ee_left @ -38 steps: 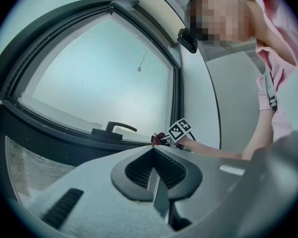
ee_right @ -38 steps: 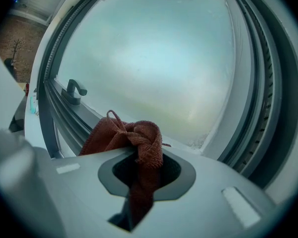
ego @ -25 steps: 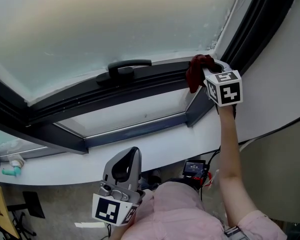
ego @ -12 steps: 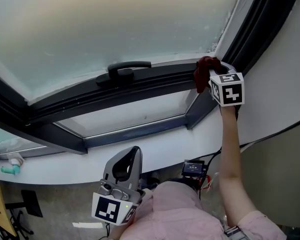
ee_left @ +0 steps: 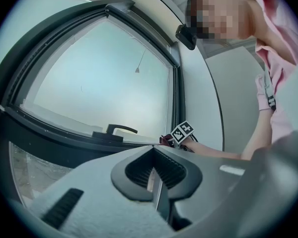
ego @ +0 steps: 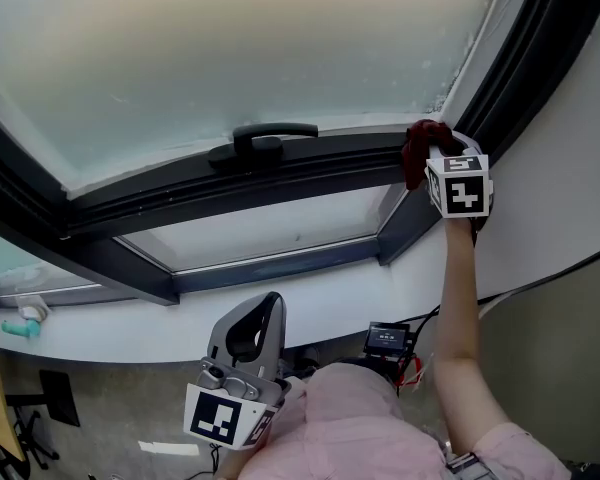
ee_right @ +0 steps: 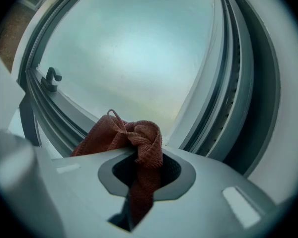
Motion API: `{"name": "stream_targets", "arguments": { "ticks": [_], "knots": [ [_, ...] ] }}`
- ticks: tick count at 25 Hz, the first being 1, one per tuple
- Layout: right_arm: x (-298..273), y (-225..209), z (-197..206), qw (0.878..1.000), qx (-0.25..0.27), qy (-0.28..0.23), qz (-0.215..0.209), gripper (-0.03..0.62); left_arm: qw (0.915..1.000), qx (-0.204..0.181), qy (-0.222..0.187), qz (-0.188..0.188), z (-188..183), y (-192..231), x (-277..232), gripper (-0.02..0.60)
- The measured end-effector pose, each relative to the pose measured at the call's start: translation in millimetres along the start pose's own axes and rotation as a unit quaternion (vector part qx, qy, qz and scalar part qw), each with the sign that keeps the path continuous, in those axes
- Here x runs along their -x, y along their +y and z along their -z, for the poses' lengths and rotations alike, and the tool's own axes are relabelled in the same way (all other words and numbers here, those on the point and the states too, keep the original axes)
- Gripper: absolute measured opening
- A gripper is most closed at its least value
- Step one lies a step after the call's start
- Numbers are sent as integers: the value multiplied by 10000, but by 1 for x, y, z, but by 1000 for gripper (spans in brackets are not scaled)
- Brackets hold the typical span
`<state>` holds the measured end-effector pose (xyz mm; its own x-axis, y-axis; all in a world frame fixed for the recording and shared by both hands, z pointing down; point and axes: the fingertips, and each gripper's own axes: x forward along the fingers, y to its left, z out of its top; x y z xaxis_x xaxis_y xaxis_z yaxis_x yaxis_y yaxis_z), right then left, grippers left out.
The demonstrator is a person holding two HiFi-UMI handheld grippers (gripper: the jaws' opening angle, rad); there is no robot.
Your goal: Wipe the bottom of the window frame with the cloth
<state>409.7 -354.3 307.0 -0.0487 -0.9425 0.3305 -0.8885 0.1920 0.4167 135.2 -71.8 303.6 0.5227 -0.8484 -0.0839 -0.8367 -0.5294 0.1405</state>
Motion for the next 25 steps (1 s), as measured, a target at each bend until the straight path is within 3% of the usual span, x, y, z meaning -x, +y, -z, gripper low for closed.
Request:
{"name": "stream_targets", "arguments": {
  "ticks": [2, 4, 8, 11, 14, 17, 21, 25],
  "knots": [
    [7, 4, -6, 9997, 217, -73, 126, 56, 10000, -7, 6, 29, -1, -2, 1, -1],
    [27, 19, -25, 9983, 169, -558, 66, 57, 10000, -5, 37, 23, 0, -3, 3, 0],
    [88, 95, -84, 9761, -167, -2058, -676, 58, 9999, 42, 72, -70, 3, 4, 5, 0],
    [113, 170, -110, 9572, -5, -2533, -1403, 58, 9999, 38, 50, -103, 3, 8, 8, 0],
    [111, 230, -116, 9500, 318, -2452, -1908, 57, 9998, 36, 34, -183, 2, 14, 14, 0],
    [100, 263, -119, 9501, 528, -2268, -2074, 57, 9995, 51, 24, -313, 0, 24, 23, 0],
    [77, 286, -109, 9575, 735, -1771, -2153, 57, 9990, 70, 0, -448, -5, 37, 32, 0],
    [71, 286, -107, 9617, 623, -1732, -2031, 57, 9987, 98, 19, -503, -6, 48, 36, 0]
  ]
}}
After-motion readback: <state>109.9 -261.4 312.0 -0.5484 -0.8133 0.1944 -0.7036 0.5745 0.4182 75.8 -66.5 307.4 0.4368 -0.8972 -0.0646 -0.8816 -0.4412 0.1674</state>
